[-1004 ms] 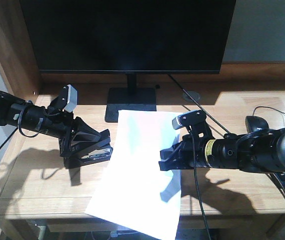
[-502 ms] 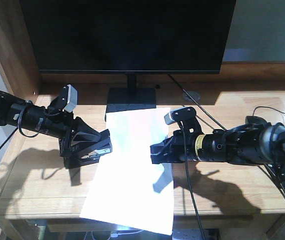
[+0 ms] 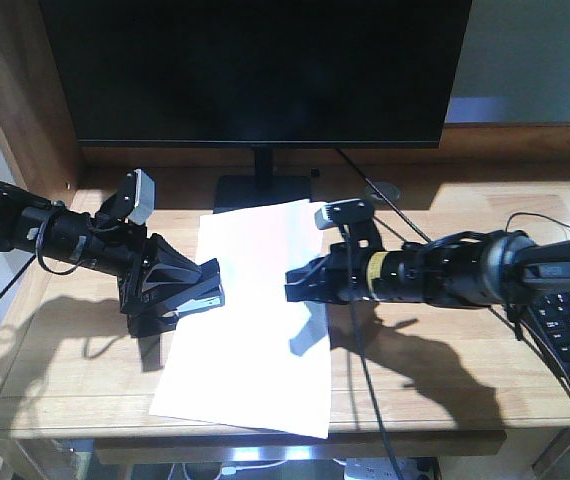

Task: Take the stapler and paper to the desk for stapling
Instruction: 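Lay the paper flat on the desk and open the right gripper, then lift the right gripper away from the paper and withdraw it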

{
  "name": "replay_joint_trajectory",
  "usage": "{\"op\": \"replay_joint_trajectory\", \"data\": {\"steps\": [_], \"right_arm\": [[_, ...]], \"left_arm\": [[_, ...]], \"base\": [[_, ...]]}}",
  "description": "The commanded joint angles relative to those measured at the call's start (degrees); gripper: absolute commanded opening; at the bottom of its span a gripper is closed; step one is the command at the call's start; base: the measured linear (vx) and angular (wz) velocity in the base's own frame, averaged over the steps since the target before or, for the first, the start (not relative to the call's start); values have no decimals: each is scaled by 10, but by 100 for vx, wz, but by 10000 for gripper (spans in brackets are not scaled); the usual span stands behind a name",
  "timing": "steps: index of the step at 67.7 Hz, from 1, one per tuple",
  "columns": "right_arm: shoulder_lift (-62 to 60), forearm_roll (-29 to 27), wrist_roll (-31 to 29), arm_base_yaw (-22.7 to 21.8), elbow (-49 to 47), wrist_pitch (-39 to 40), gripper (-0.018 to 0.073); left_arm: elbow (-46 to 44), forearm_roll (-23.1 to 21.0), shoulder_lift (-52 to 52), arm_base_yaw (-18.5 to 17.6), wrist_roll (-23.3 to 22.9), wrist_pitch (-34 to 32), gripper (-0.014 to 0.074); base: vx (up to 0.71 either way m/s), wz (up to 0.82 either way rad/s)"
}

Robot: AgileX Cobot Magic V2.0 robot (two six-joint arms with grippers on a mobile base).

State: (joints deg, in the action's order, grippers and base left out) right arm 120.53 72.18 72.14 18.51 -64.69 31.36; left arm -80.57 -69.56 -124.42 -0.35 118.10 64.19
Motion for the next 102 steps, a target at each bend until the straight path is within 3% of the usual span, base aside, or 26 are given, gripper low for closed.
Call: {"op": "replay_joint_trajectory", "data": {"steps": [1, 13, 20, 41, 50, 65, 75, 102], "right_arm": [[-27, 5, -1, 25, -31, -10, 31], [-27, 5, 0, 62, -53, -147, 109], [-27, 5, 1, 67, -56, -179, 190], [-42, 5, 52, 67, -56, -270, 579], [-62, 5, 55, 67, -56, -350, 669], [-123, -6, 40, 67, -51, -439, 667], [-194, -17, -9, 67, -25, -436, 642], [-474, -11, -29, 67, 113, -448, 590]], "left_arm": [[-14, -34, 36, -1, -6, 23, -6], [-14, -34, 36, -1, -6, 23, -6], [-14, -34, 36, -1, -6, 23, -6], [-14, -34, 36, -1, -6, 23, -6], [-14, -34, 36, -1, -6, 23, -6], [-14, -34, 36, -1, -6, 23, -6], [-14, -34, 36, -1, -6, 23, -6], [-14, -34, 36, -1, -6, 23, -6]], "base": [[0, 0], [0, 0], [0, 0], [0, 0], [0, 0], [0, 0], [0, 0], [0, 0]]}}
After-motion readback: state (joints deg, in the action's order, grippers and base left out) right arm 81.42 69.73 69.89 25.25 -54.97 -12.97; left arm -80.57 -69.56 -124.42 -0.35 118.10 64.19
